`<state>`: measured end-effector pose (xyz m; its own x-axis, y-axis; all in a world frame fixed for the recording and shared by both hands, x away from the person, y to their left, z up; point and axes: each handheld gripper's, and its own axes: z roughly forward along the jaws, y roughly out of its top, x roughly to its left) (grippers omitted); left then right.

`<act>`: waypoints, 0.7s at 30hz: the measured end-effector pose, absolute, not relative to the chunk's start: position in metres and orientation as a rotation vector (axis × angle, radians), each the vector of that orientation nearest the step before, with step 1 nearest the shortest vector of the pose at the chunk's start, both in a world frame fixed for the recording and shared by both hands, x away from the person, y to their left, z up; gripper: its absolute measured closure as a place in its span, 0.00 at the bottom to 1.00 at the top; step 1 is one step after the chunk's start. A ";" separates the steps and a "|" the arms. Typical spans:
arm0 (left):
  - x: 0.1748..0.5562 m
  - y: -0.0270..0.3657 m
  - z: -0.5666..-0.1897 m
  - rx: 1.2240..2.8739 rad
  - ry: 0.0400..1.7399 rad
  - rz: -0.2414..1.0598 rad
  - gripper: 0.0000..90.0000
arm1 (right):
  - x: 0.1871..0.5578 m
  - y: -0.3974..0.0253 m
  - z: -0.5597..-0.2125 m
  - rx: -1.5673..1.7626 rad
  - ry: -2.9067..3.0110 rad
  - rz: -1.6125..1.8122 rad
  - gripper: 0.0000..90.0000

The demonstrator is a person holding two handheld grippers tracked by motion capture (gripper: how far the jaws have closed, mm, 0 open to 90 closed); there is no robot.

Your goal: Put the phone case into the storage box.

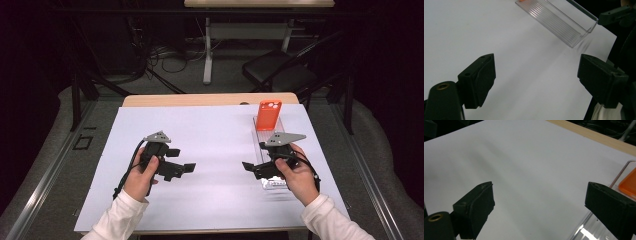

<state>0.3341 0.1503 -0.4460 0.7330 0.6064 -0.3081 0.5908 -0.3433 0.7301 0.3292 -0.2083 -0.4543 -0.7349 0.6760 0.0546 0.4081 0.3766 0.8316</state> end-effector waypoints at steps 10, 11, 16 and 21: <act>0.329 0.156 -0.452 2.005 0.921 0.044 0.17 | 0.321 -0.201 -0.465 0.998 2.344 1.301 0.09; 0.328 0.156 -0.453 1.998 0.934 0.043 0.17 | 0.320 -0.201 -0.466 1.006 2.345 1.313 0.09; 0.327 0.158 -0.457 1.985 0.938 0.041 0.17 | 0.316 -0.202 -0.471 1.032 2.345 1.326 0.09; 0.326 0.157 -0.465 1.988 0.921 0.024 0.17 | 0.313 -0.204 -0.475 1.036 2.330 1.322 0.09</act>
